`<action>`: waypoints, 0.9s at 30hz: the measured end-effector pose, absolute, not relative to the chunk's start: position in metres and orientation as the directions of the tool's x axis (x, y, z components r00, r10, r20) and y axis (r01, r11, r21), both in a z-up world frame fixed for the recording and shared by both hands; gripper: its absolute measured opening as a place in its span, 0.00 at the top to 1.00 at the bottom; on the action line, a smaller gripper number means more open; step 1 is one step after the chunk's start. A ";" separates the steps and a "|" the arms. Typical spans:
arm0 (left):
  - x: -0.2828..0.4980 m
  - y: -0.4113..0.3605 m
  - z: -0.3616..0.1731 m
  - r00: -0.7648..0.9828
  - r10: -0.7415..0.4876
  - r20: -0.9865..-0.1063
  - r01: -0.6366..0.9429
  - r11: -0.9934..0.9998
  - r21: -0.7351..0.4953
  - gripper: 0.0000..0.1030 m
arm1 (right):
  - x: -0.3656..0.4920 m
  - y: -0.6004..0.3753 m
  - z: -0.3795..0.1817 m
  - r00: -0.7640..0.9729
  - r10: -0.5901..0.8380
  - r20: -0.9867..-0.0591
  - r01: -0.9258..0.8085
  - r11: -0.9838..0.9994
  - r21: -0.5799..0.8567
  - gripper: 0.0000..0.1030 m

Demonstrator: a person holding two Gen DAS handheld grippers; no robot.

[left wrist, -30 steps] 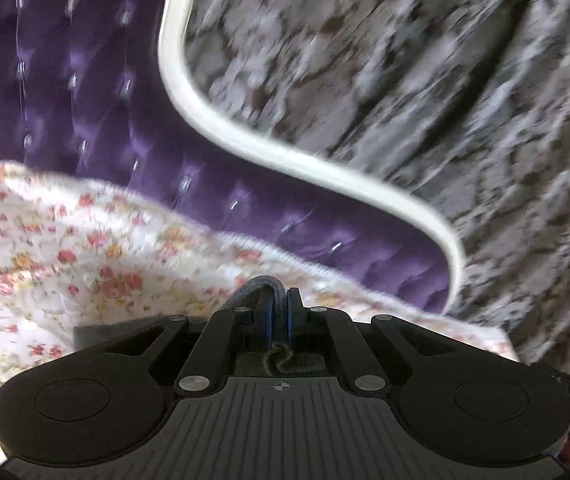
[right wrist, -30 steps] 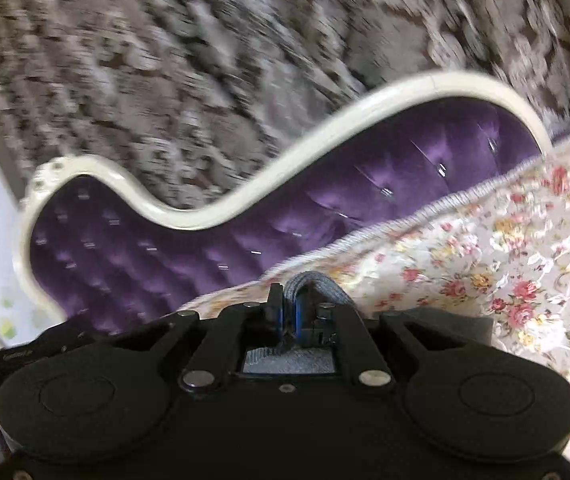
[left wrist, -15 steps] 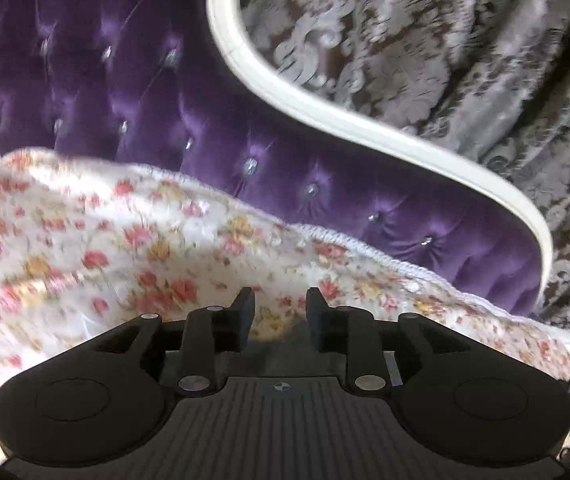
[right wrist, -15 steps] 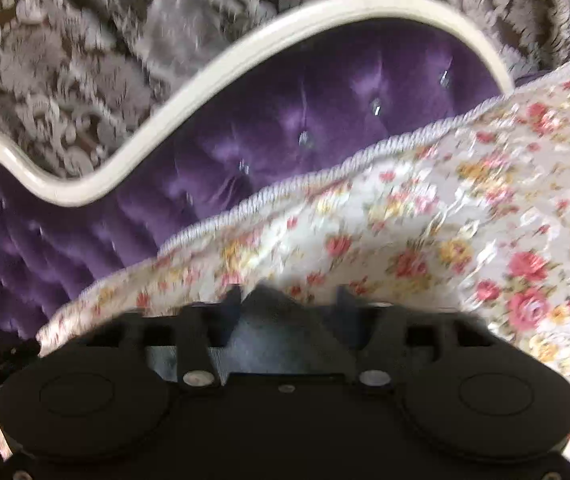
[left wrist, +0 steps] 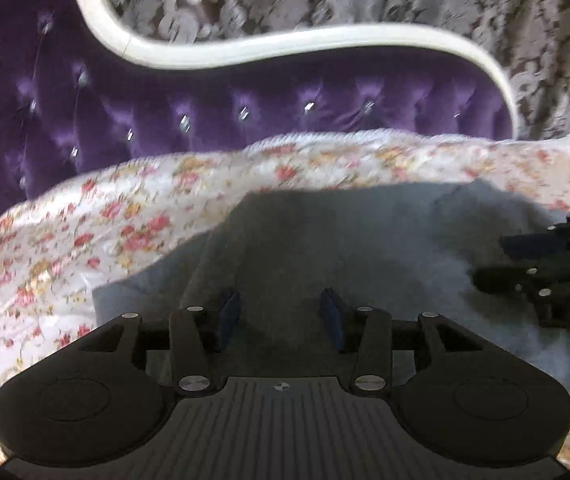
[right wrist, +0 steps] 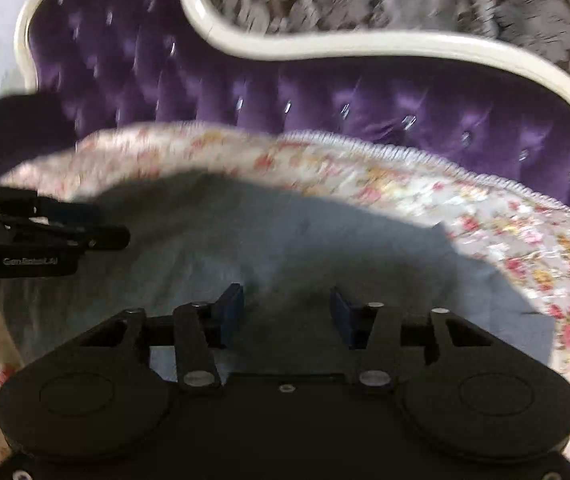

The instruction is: Fold small clothes

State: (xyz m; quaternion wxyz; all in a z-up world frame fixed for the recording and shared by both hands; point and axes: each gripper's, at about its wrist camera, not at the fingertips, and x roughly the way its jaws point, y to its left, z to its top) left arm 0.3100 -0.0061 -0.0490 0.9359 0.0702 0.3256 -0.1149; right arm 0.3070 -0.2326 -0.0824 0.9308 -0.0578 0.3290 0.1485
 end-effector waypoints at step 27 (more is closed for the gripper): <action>0.258 0.040 -0.042 0.796 -0.198 -0.572 0.145 0.980 -0.138 0.57 | 0.379 -0.202 -0.090 0.724 0.230 -0.650 -0.306 0.952 -0.004 0.93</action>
